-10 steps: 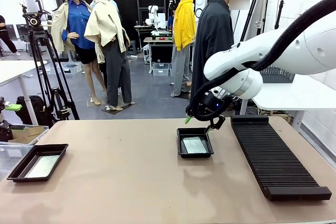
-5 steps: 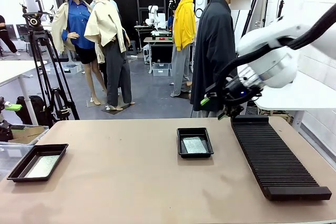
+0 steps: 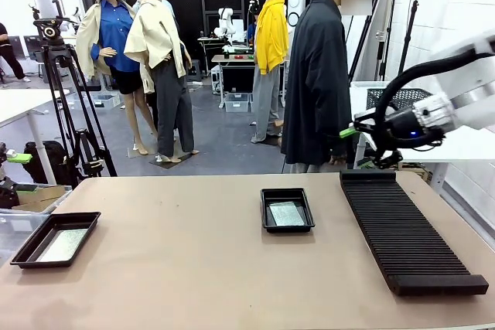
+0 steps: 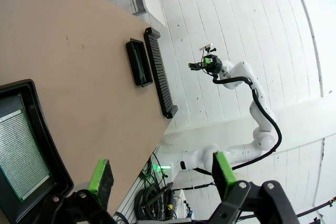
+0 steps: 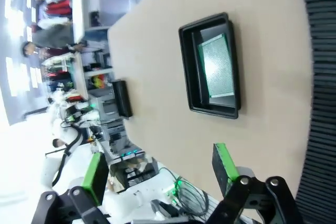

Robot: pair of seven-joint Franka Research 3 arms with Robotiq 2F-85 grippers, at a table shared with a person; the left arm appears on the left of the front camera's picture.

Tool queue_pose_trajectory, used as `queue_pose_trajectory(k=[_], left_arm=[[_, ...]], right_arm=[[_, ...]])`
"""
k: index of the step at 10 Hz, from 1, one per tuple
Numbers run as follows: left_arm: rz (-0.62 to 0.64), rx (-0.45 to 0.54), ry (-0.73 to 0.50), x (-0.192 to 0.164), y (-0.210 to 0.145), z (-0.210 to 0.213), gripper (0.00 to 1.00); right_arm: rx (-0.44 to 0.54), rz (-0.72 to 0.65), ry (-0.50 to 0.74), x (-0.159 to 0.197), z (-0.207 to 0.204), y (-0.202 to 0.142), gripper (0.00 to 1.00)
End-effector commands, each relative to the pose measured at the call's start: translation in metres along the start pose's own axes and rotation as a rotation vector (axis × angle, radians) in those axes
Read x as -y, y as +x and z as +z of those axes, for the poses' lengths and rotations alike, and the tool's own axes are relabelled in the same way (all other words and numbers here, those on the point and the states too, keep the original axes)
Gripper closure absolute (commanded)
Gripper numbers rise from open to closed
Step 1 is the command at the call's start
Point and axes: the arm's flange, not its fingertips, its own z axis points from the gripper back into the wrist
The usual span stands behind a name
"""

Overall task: Inspect and transfer BCBs to ESD trays.
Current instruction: Pick up the ESD tray and place it on the left side of the table.

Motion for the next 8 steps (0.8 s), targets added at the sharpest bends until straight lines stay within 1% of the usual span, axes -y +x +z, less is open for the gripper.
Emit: queue_pose_trajectory(k=[1, 2, 5, 6, 7, 8], left_arm=[[-0.003, -0.01, 0.014, 0.002, -0.001, 0.001, 0.0], [-0.003, -0.01, 0.014, 0.002, -0.001, 0.001, 0.0], [-0.003, -0.01, 0.014, 0.002, -0.001, 0.001, 0.0], [-0.003, -0.01, 0.014, 0.002, -0.001, 0.001, 0.0], [-0.003, -0.01, 0.014, 0.002, -0.001, 0.001, 0.0], [0.0, 0.0, 0.0, 0.0, 0.0, 0.0, 0.0]], right_arm=[[-0.059, -0.002, 0.101, 0.024, 0.012, 0.004, 0.0], [-0.102, 0.004, 0.145, 0.035, 0.021, 0.006, 0.0], [-0.157, -0.012, 0.268, 0.058, 0.039, 0.006, 0.0], [-0.169, -0.014, 0.285, 0.061, 0.041, 0.006, 0.0], [-0.198, 0.011, 0.32, 0.06, 0.043, 0.005, 0.0], [-0.199, 0.018, 0.334, 0.058, 0.043, 0.004, 0.0]])
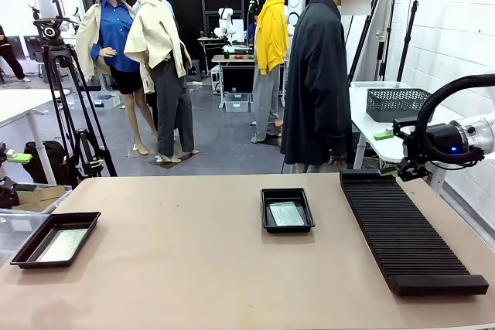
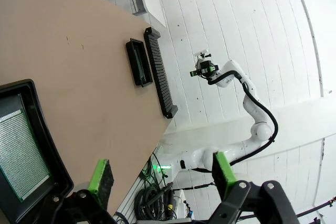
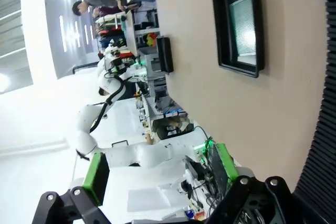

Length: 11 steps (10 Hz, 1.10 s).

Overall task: Inspect and transfer BCBs to ESD trays.
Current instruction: Pick up the ESD tray and place it on the left side of the table.

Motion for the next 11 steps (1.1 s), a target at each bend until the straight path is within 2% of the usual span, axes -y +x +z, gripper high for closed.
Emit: queue_pose_trajectory(k=[1, 5, 9, 11], left_arm=[[-0.007, -0.016, 0.032, 0.008, -0.002, -0.011, 0.0], [0.021, 0.007, 0.24, 0.055, -0.022, -0.085, 0.0], [-0.007, -0.013, 0.243, 0.102, -0.041, -0.158, 0.0], [0.027, -0.045, 0.273, 0.122, -0.038, -0.199, 0.0]], right_arm=[[0.015, -0.009, -0.023, 0.002, 0.0, -0.001, 0.0], [0.015, -0.009, -0.023, 0.002, 0.0, -0.001, 0.0], [0.015, -0.009, -0.023, 0.002, 0.0, -0.001, 0.0], [0.015, -0.009, -0.023, 0.002, 0.0, -0.001, 0.0]])
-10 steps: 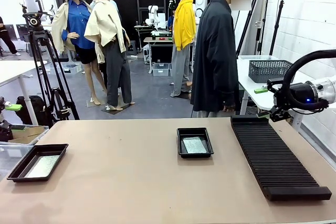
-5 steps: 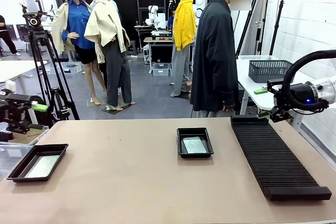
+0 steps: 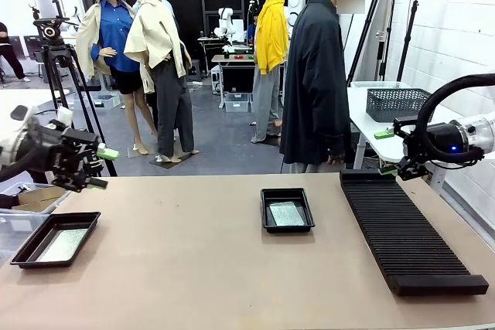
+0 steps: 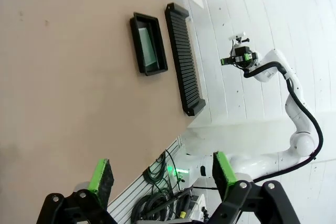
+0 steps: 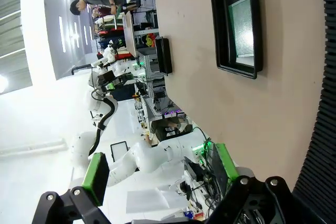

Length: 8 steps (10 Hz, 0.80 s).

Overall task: Inspect and transfer BCBs to ESD trays.
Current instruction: Pick up the ESD tray and place it on the left side of the table.

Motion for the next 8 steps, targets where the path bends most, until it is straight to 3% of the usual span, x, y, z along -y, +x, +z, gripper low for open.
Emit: queue_pose_trajectory(k=[1, 4, 8], left_arm=[[0.047, -0.039, 0.076, 0.022, 0.001, -0.034, 0.0], [0.007, -0.139, 0.214, 0.054, 0.005, -0.097, 0.0], [-0.029, -0.183, 0.341, 0.077, 0.01, -0.181, 0.0]], right_arm=[[0.007, -0.006, -0.01, 0.001, -0.001, -0.002, 0.0], [0.007, -0.006, -0.01, 0.001, -0.001, -0.002, 0.0], [0.007, -0.006, -0.01, 0.001, -0.001, -0.002, 0.0]])
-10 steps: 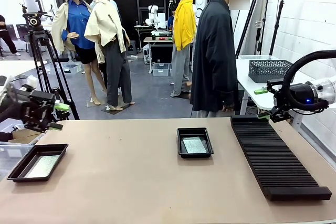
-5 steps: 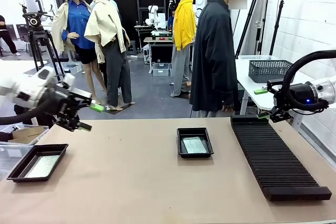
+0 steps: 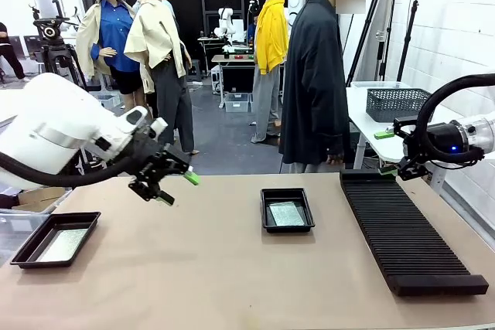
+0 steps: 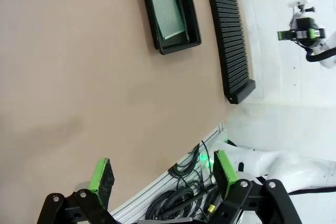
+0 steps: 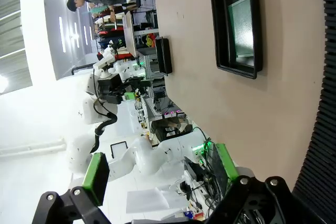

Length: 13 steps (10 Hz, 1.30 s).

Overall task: Inspect and transfer BCBs to ESD trays.
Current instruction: Pick up the ESD tray and place it on the left side of the table.

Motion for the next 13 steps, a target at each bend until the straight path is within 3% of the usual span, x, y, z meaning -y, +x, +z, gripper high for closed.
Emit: queue_pose_trajectory(k=[1, 8, 13], left_arm=[[0.01, -0.01, 0.067, 0.014, 0.015, -0.026, 0.0], [-0.036, 0.031, 0.224, 0.08, 0.044, -0.128, 0.0], [-0.064, 0.005, 0.329, 0.097, 0.077, -0.199, 0.0]], right_arm=[[0.006, -0.006, -0.01, 0.001, -0.001, -0.002, 0.0], [0.006, -0.006, -0.01, 0.001, -0.001, -0.002, 0.0], [0.006, -0.006, -0.01, 0.001, -0.001, -0.002, 0.0]])
